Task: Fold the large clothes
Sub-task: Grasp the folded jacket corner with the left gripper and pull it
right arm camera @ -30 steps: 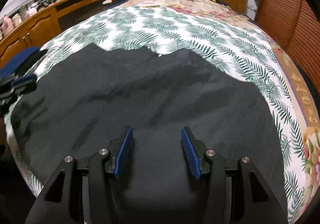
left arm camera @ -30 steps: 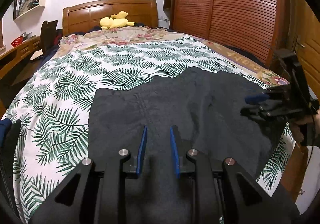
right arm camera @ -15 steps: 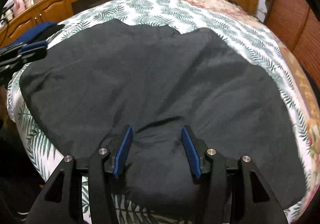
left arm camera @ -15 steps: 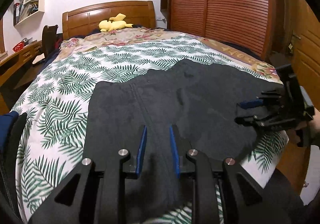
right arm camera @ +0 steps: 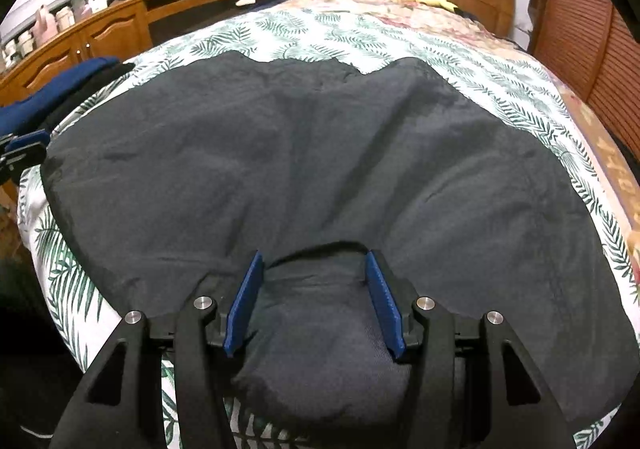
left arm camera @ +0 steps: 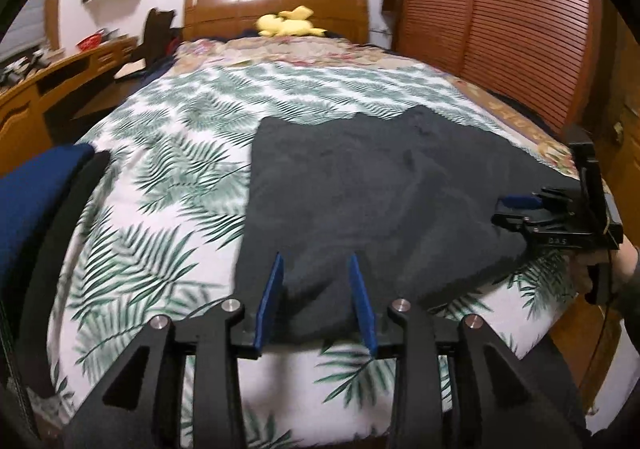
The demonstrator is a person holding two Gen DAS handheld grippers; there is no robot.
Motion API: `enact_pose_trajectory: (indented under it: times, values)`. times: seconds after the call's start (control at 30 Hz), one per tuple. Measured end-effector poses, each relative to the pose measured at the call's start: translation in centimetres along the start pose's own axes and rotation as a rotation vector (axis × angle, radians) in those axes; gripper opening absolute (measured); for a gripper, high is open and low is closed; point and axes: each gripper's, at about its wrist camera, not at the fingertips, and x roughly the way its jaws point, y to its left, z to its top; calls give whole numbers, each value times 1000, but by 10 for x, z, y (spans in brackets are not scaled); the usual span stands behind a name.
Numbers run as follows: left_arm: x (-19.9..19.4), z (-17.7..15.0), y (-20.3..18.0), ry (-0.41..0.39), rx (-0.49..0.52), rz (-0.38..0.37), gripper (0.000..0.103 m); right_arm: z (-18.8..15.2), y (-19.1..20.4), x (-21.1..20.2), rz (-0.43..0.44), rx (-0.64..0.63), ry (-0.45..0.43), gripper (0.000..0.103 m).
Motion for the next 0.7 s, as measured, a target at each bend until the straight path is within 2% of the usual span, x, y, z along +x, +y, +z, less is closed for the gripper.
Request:
enact_pose_trajectory:
  times: [0.17,0.5,0.7]
  values:
    - [2,-8,12,31,-37,62,34,-2,0,-1,3,-6,-25,54]
    - [20,-26,21,89,-81,86,35,-7,0,-2,1,-11,-52,54]
    - [28,-32,28,105,-115,85,40,-7,0,-2,1,-13,-55,54]
